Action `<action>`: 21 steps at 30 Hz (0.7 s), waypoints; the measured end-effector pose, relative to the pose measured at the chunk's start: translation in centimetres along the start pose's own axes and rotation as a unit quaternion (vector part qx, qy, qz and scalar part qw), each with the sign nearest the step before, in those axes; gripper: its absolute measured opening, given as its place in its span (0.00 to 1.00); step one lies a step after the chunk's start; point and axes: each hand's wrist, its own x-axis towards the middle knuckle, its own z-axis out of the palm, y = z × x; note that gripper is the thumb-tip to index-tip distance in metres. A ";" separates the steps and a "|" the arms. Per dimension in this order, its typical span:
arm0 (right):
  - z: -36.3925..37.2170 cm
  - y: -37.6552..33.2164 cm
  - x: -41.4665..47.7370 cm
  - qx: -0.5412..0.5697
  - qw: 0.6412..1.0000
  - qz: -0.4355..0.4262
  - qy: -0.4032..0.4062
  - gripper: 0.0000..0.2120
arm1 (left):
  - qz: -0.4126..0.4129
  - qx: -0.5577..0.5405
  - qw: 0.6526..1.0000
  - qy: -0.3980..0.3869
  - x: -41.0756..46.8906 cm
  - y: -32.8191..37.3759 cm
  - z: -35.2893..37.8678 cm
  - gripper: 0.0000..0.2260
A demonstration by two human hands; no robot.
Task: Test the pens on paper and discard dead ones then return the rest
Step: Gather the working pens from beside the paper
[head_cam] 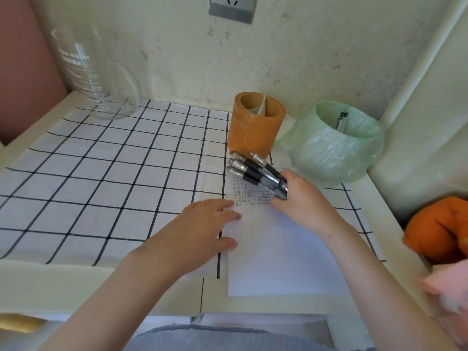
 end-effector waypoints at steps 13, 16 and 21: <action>-3.2 -2.0 -1.2 0.447 0.857 0.007 0.257 0.05 | -0.007 0.007 1.000 0.009 0.2 0.3 -0.5 0.22; -3.1 -2.5 -1.5 0.486 0.818 -0.011 0.306 0.03 | -0.008 0.009 1.000 0.015 0.3 0.4 -0.6 0.21; -1.1 -3.1 -2.2 0.479 0.821 0.017 0.309 0.06 | -0.014 0.008 1.000 0.013 0.4 0.6 -0.5 0.21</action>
